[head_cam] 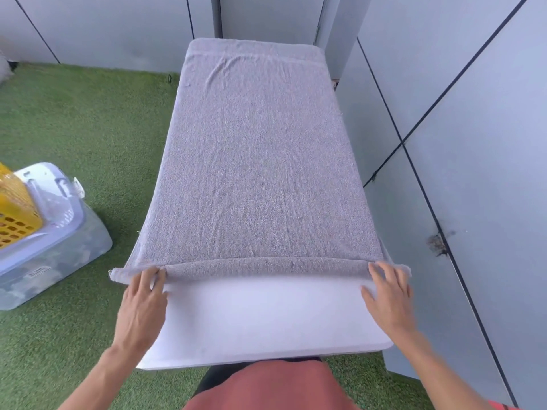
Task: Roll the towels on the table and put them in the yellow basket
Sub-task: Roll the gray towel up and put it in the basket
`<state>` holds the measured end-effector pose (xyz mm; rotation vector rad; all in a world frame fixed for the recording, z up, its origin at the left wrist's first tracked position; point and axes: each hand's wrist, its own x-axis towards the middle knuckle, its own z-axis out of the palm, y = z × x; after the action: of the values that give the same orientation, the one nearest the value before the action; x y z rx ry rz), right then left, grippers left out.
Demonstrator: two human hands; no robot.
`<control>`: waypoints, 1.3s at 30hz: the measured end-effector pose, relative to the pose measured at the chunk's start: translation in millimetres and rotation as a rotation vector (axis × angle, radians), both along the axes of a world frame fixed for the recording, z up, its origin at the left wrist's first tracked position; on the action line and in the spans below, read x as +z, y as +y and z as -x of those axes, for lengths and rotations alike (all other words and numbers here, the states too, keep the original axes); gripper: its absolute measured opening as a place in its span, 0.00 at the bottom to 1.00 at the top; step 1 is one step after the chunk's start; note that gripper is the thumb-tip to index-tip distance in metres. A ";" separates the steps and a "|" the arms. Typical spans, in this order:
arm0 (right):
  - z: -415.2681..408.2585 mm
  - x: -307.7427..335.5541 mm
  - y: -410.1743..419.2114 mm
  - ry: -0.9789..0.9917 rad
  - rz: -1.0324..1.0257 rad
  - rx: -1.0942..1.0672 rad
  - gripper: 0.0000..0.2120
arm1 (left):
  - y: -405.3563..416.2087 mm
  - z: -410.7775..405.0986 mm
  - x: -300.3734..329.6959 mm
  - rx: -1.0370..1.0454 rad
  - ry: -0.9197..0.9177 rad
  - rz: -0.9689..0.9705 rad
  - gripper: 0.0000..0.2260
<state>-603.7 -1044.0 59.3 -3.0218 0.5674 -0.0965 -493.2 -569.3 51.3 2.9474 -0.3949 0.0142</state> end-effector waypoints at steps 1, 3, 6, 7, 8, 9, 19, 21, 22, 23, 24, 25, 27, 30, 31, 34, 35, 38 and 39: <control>-3.0 -2.6 -1.0 -0.002 -0.015 0.016 0.24 | -1.0 0.8 -3.3 -0.004 0.017 0.004 0.24; -14.2 -7.0 -5.5 -0.041 -0.059 0.017 0.22 | -1.9 -9.6 -4.4 0.027 0.048 0.052 0.22; -30.1 -6.2 -9.0 -0.038 -0.128 -0.044 0.15 | -1.7 -36.5 -0.7 0.044 0.108 0.062 0.15; -33.2 -3.8 -9.1 -0.018 -0.143 -0.054 0.13 | 0.9 -44.6 -1.1 0.030 0.130 0.047 0.13; -34.3 -1.8 -10.1 0.016 -0.150 -0.056 0.12 | 4.0 -51.0 -0.5 0.016 0.163 0.041 0.11; -33.6 0.5 -12.1 0.068 -0.152 -0.047 0.11 | 8.4 -55.6 -0.4 0.008 0.200 0.039 0.11; -35.6 23.2 -35.8 0.105 -0.670 -0.194 0.11 | 23.0 -81.6 20.1 0.231 0.460 0.305 0.10; -32.1 14.4 -24.9 -0.074 -0.466 -0.195 0.10 | 19.3 -77.4 21.8 0.258 0.328 0.294 0.06; -27.9 12.8 -16.1 -0.111 -0.323 -0.170 0.08 | 17.2 -70.9 19.1 0.227 0.224 0.237 0.04; -23.1 11.7 -7.5 -0.126 -0.187 -0.140 0.06 | 13.7 -61.0 16.4 0.177 0.114 0.163 0.04; -17.8 10.9 0.5 -0.123 -0.087 -0.109 0.06 | 9.4 -48.9 13.8 0.132 0.023 0.104 0.04; -12.7 10.2 7.8 -0.102 -0.037 -0.082 0.09 | 5.3 -35.8 10.9 0.100 -0.032 0.067 0.06; -5.4 4.5 12.0 -0.031 -0.043 -0.020 0.18 | 0.1 -14.2 4.6 0.055 -0.051 0.022 0.13; -15.6 0.7 3.8 0.042 -0.162 0.013 0.22 | 0.7 -10.2 -6.2 0.030 -0.029 0.021 0.23; -23.0 0.7 1.1 0.060 -0.201 0.001 0.21 | 0.9 -16.3 -7.7 0.033 -0.020 0.042 0.22; -43.4 4.2 -4.5 0.100 -0.291 -0.053 0.19 | -2.5 -39.4 -2.3 0.080 0.051 0.088 0.13; -46.6 6.6 -6.4 0.112 -0.290 -0.048 0.18 | -2.3 -45.6 -0.1 0.082 0.081 0.090 0.10; -42.6 9.8 -15.2 0.198 -0.273 0.021 0.18 | 9.9 -55.9 3.4 0.058 0.197 0.071 0.10; -39.2 11.4 -18.8 0.253 -0.288 0.049 0.18 | 15.3 -57.1 4.2 0.046 0.256 0.057 0.10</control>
<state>-564.6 -1062.9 70.7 -2.7786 0.4755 0.3449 -436.1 -554.0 55.5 2.8512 -0.2836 -0.3358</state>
